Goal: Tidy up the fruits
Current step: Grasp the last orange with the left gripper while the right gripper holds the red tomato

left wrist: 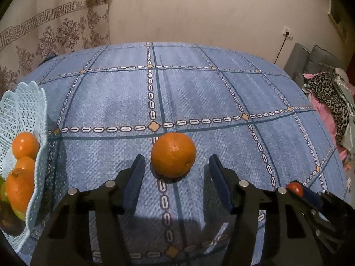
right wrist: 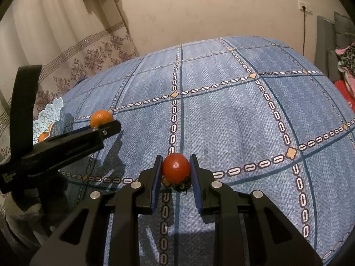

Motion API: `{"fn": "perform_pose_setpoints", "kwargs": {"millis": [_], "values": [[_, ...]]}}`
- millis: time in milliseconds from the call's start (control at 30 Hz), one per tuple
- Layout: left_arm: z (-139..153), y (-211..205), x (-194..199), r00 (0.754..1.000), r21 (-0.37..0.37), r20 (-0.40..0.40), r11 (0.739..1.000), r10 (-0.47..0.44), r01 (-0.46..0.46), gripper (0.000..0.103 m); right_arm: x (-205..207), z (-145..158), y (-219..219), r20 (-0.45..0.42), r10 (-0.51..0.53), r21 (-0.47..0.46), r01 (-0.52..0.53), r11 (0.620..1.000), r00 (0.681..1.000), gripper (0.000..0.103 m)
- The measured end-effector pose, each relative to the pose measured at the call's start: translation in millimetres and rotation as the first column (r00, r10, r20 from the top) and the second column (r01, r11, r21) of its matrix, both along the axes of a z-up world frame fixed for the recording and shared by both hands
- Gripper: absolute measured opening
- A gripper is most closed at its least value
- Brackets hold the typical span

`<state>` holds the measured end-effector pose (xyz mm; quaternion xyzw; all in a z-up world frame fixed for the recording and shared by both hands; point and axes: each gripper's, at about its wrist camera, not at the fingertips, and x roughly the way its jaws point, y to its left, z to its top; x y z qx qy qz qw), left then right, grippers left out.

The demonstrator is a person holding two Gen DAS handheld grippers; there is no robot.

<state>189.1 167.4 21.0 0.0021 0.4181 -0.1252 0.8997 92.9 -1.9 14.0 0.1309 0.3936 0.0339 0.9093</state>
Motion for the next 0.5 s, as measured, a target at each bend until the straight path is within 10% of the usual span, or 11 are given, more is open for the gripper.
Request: {"fn": "perform_pose_setpoints", "kwargs": {"millis": [500], "values": [[0.7,-2.8,0.8,1.0,0.016,0.021,1.0,0.017,-0.017,0.039,0.3,-2.6,0.4,0.002,0.002,-0.006,-0.002,1.0,1.0,0.025]]}}
